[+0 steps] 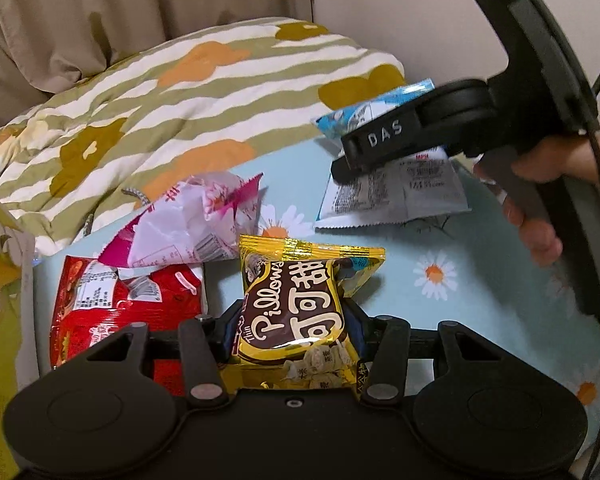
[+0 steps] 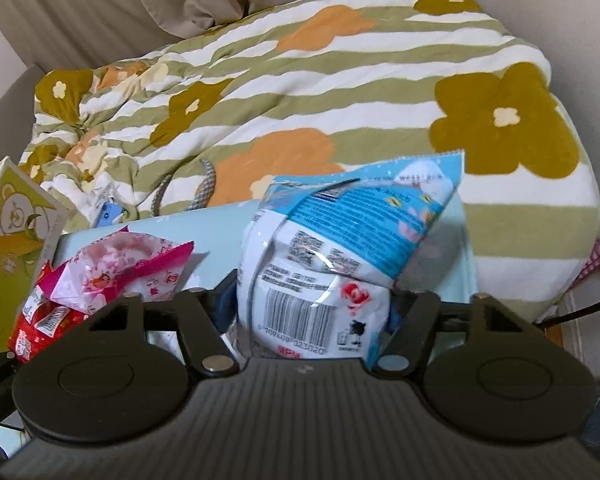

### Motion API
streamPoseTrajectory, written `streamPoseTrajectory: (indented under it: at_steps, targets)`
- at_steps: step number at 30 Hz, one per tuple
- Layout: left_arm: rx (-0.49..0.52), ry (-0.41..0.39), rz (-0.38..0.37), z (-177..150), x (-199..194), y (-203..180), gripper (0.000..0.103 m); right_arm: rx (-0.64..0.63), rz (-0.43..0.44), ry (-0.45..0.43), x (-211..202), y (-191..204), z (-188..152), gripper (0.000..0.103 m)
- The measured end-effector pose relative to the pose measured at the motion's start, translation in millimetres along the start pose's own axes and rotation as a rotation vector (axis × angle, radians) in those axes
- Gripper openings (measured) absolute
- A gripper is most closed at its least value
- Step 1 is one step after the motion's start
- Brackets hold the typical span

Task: Organize snacks
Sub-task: 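Grasp the gold Pillows bag with the left tool while the right tool grasps the blue-white barcode bag, then lift both held bags and carry them over the yellow box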

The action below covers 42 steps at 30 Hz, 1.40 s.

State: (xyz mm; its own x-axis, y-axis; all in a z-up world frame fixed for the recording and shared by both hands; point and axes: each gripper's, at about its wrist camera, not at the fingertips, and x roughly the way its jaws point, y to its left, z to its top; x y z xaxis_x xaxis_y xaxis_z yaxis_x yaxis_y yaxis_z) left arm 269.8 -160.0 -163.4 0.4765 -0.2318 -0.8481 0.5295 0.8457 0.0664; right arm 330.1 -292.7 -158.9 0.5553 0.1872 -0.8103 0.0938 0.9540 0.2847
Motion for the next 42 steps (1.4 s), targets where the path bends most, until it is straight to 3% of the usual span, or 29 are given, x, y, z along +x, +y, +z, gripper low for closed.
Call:
streamPoseTrajectory:
  at_steps: [6, 12, 23, 33, 42]
  targets:
    - [-0.018, -0.030, 0.009, 2.0, -12.1, 1.5, 0.054, -0.009, -0.007, -0.008, -8.6, 1.4, -0.1, 0.073]
    - [-0.036, -0.076, 0.025, 2.8, -33.5, 4.5, 0.054, -0.012, -0.010, -0.043, -29.8, 4.5, -0.5, 0.072]
    - [-0.134, -0.188, 0.078, -5.8, -109.7, 28.6, 0.054, -0.060, 0.039, -0.126, -92.2, 42.7, -2.4, 0.072]
    - [-0.249, -0.274, 0.196, -28.5, -189.8, 94.3, 0.054, -0.156, 0.175, -0.174, -134.2, 134.7, 0.5, 0.072]
    - [-0.325, -0.333, 0.304, -43.5, -240.7, 194.2, 0.054, -0.215, 0.285, -0.224, -141.2, 250.1, 10.0, 0.072]
